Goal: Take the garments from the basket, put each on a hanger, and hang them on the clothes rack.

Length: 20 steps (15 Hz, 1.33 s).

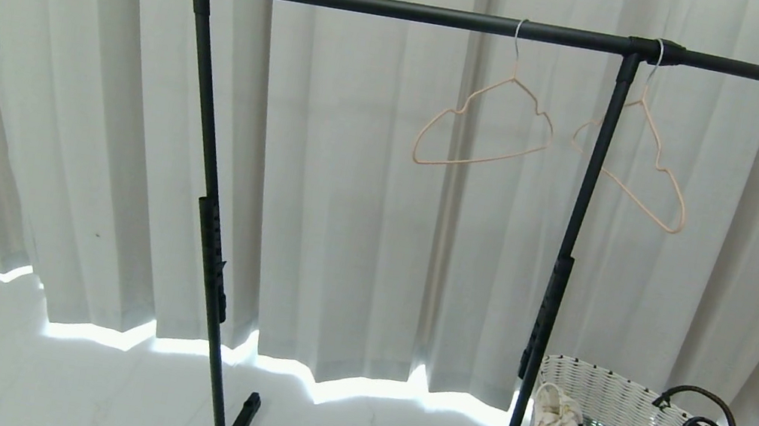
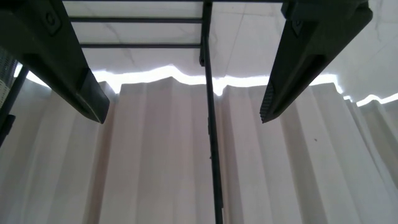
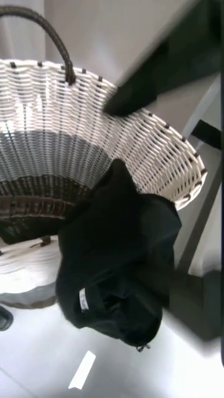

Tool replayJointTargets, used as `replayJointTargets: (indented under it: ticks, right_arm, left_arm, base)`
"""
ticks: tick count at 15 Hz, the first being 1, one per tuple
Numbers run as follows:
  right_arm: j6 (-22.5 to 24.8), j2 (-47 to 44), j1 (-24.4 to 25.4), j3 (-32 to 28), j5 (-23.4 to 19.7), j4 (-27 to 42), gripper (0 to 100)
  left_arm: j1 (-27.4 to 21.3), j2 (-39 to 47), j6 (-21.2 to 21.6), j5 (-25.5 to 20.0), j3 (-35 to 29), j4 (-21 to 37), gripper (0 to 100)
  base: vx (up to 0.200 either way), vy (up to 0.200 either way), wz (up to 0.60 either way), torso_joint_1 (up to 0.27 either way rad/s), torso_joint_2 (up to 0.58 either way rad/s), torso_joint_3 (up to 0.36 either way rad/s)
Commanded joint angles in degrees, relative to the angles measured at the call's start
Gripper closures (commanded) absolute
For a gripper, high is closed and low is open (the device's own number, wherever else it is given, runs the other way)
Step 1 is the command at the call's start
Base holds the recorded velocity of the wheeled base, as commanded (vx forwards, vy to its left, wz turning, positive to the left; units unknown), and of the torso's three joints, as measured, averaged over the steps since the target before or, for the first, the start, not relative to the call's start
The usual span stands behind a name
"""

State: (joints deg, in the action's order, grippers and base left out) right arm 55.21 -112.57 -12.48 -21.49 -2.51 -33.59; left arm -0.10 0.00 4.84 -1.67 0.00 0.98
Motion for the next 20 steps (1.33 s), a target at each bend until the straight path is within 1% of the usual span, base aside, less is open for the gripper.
replayJointTargets:
  ticks: [1, 4, 6, 8, 10, 11, 12, 13, 14, 16, 18, 19, 20]
  right_arm:
    - [-0.02, -0.11, -0.17, 0.13, 0.05, -0.08, 100]
    - [-0.19, 1.91, -0.17, 0.57, 0.05, 0.01, 100]
    - [-0.37, 5.96, -0.17, 2.16, 0.14, 0.1, 100]
    - [-2.48, 11.76, -0.17, 5.94, 0.23, 0.36, 100]
    - [-3.8, 20.02, -0.17, 10.68, 0.23, 0.98, 100]
    - [-4.06, 24.77, -0.17, 11.12, 0.14, 2.21, 100]
    - [-4.32, 29.07, -0.17, 10.07, 0.14, 5.64, 100]
    - [-5.64, 33.38, -0.17, 7.25, 0.14, 10.82, 100]
    - [-7.49, 38.21, -0.09, 3.65, 0.14, 18.47, 100]
    - [-9.6, 47.79, 0.09, -6.19, -0.04, 36.92, 100]
    - [-12.67, 55.35, 0.18, -15.77, -0.21, 51.95, 100]
    - [-13.73, 57.81, 0.18, -18.94, -0.3, 55.65, 100]
    - [-13.99, 58.95, 0.18, -20.43, -0.3, 57.05, 100]
  left_arm:
    - [0.01, 0.0, -0.01, 0.0, 0.0, -0.01, 0]
    - [0.01, 0.0, -0.01, 0.0, 0.0, -0.01, 0]
    - [0.01, 0.0, 0.08, 0.0, 0.0, -0.01, 0]
    - [0.01, 0.0, -0.01, 0.0, 0.0, -0.01, 0]
    - [0.01, 0.0, -0.01, 0.0, 0.0, -0.01, 0]
    - [0.01, 0.0, -0.01, 0.0, 0.0, -0.01, 0]
    - [0.01, 0.0, -0.01, 0.0, 0.0, -0.01, 0]
    - [0.01, 0.0, 0.08, 0.0, 0.0, -0.01, 0]
    - [0.01, 0.0, 0.08, 0.0, 0.0, -0.01, 0]
    - [0.01, 0.0, 0.08, 0.0, 0.0, -0.01, 0]
    - [0.01, 0.0, 0.08, 0.0, 0.0, -0.01, 0]
    - [0.01, 0.0, 0.17, 0.0, 0.0, -0.01, 0]
    - [0.01, 0.0, 0.17, 0.0, 0.0, -0.01, 0]
  base:
    - [0.0, 0.0, 0.0, 0.0, 0.0, 0.0]
    - [0.0, 0.0, 0.0, 0.0, 0.0, 0.0]
    - [0.0, 0.0, 0.0, 0.0, 0.0, 0.0]
    - [0.0, 0.0, 0.0, 0.0, 0.0, 0.0]
    - [0.0, 0.0, 0.0, 0.0, 0.0, 0.0]
    - [0.0, 0.0, 0.0, 0.0, 0.0, 0.0]
    - [0.0, 0.0, 0.0, 0.0, 0.0, 0.0]
    - [0.0, 0.0, 0.0, 0.0, 0.0, 0.0]
    - [0.0, 0.0, 0.0, 0.0, 0.0, 0.0]
    - [0.0, 0.0, 0.0, 0.0, 0.0, 0.0]
    - [0.0, 0.0, 0.0, 0.0, 0.0, 0.0]
    - [0.0, 0.0, 0.0, 0.0, 0.0, 0.0]
    - [0.0, 0.0, 0.0, 0.0, 0.0, 0.0]
